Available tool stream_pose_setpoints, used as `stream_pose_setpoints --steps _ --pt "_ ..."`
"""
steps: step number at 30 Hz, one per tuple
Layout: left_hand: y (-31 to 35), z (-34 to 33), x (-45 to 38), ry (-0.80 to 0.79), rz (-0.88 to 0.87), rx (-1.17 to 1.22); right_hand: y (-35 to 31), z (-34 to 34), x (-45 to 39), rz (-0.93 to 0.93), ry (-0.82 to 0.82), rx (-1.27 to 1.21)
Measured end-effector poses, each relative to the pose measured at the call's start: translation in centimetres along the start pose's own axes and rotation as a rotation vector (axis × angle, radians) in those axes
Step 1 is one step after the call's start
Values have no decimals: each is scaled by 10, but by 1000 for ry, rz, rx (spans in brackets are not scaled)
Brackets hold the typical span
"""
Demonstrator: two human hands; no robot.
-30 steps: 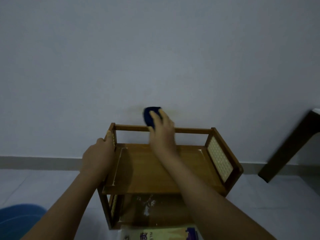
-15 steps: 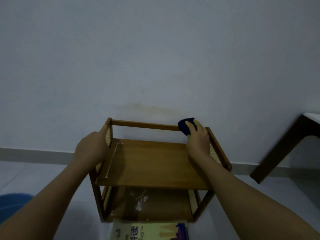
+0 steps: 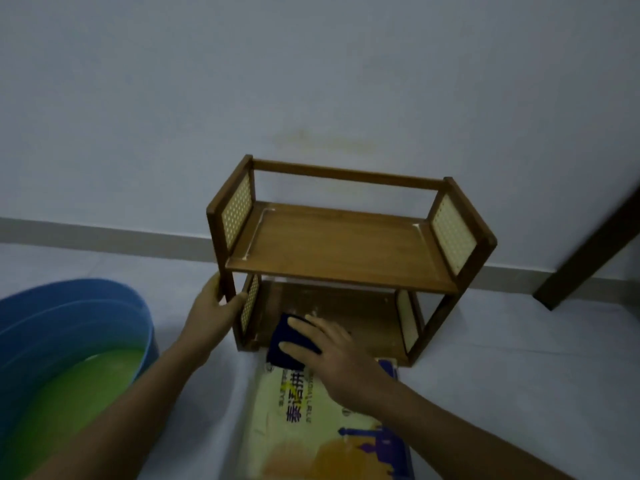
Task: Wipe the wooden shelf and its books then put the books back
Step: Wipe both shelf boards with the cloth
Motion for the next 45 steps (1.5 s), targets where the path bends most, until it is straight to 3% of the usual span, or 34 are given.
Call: stream_pose_setpoints --steps 7,11,13,15,17,21,24,26,28,30,31,34,38,42,45 --pt "-73 -32 -13 95 207 140 124 -71 10 -454 -134 14" --pt "-115 -48 -27 157 264 204 215 -118 20 -919 -192 -144" --pt "-134 -52 -27 194 261 177 227 -146 29 -1208 -300 -172" --pt "-144 -54 -27 251 242 156 207 -163 18 -1335 -405 -124" --pt "-146 -53 -25 323 232 169 170 -173 -18 -1242 -420 -174" --pt "-144 -53 -26 339 202 145 81 -204 -88 -840 -547 -322" --pt "-145 -52 -28 278 183 95 91 -199 -90 -731 -571 -369" --pt "-145 -50 -29 263 165 73 144 -196 -60 -773 -552 -288" --pt "-143 -51 -28 272 157 75 206 -186 -15 -1015 -522 -239" --pt "-142 -52 -28 303 160 86 229 -176 18 -1197 -532 -223" --pt "-141 -51 -28 328 165 100 223 -173 21 -1201 -561 -182" --pt "-143 -53 -26 358 184 127 149 -171 -19 -1079 -594 -235" --pt "-146 -50 -28 365 168 103 38 -197 -111 -585 -612 -352" --pt "-149 -48 -29 339 177 71 70 -200 -103 -489 -618 -415" --pt "-147 -48 -28 335 175 67 157 -173 -32 -706 -586 -520"
Point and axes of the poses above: each hand's wrist, its own x-axis away from the middle knuckle, its own z-axis out of the back of the hand, y = z × x, the point moved 8 cm from there along -x, towards the middle knuckle, and after that the axes turned 5 degrees about -z, right-handed, at the moved point
